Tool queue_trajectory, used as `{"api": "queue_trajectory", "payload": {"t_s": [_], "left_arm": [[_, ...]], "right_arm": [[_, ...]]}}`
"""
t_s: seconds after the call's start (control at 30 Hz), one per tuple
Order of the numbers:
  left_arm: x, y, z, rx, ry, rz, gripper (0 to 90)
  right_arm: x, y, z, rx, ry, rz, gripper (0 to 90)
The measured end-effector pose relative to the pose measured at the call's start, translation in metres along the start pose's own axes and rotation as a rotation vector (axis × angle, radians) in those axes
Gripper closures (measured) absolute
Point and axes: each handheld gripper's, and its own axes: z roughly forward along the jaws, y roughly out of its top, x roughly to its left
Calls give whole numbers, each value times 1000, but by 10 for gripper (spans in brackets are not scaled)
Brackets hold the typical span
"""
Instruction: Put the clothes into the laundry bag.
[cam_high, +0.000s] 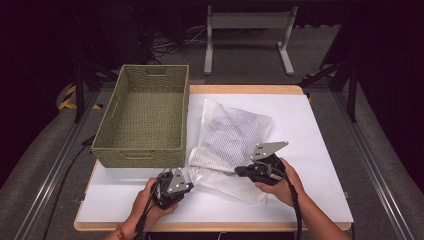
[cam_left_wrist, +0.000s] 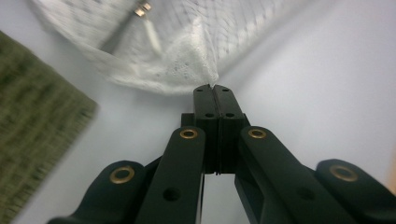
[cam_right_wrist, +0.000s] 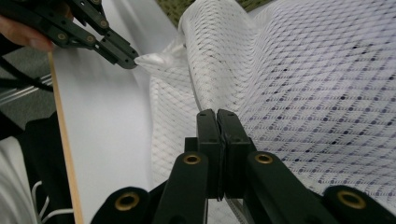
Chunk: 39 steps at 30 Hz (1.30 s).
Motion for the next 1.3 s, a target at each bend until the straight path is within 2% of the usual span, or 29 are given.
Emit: {"api": "queue_trajectory", "payload": {"t_s": [0.03, 0.2, 0.23, 0.3, 0.33, 0.37, 0.4, 0.47, 0.5, 0.57, 0.6, 0.63, 0.67, 0.7, 0.73, 0.8, 0.93, 1.03, 1.2, 1.3], "left_arm": [[-3, -3, -1, 18, -2, 17, 899], [-6, -17, -10, 11, -38, -5, 899], [-6, -19, -11, 2, -27, -14, 899], [-2, -20, -13, -70, -10, -85, 892], [1, -19, -13, -86, -15, -120, 744], [4, -18, -12, -100, -20, -139, 704], [5, -15, -10, -121, -1, -148, 655], [9, -10, -4, -147, 14, -199, 567], [9, -10, -4, -147, 14, -199, 482], [11, -5, 3, -145, 20, -218, 450], [12, -4, 5, -156, 1, -234, 384], [13, -2, 7, -157, -12, -243, 366], [14, 0, 10, -152, 0, -245, 350], [15, 1, 12, -151, -7, -247, 348], [15, 1, 14, -151, -21, -245, 397], [15, 2, 17, -127, -17, -228, 441], [14, -2, 20, -106, -21, -177, 729], [15, -2, 19, -106, -20, -134, 864], [13, -5, 17, -101, -34, -93, 890], [12, -6, 15, -100, -38, -93, 891]], "right_arm": [[1, 0, 2, 15, 7, -3, 889], [4, -3, 9, 65, 11, -23, 888], [4, -3, 9, 74, 8, -23, 888], [4, -4, 11, 76, 4, -27, 887], [5, -4, 12, 75, 0, -25, 886], [4, -4, 12, 70, -3, -27, 886], [4, -5, 13, 69, -4, -28, 886], [5, -9, 14, 80, -19, -42, 882], [5, -9, 14, 80, -19, -42, 882], [4, -13, 16, 72, -20, -37, 879], [3, -14, 18, 69, -27, -35, 867], [2, -15, 19, 69, -34, -37, 836], [2, -15, 20, 62, -42, -38, 816], [3, -14, 19, 43, -45, -37, 821], [4, -14, 18, 33, -48, -41, 821], [7, -12, 15, 12, -72, -53, 814], [8, -11, 13, -20, -87, -58, 825], [8, -12, 13, -24, -89, -55, 837], [6, -14, 14, -24, -89, -54, 856], [5, -16, 14, -17, -94, -50, 864]]}}
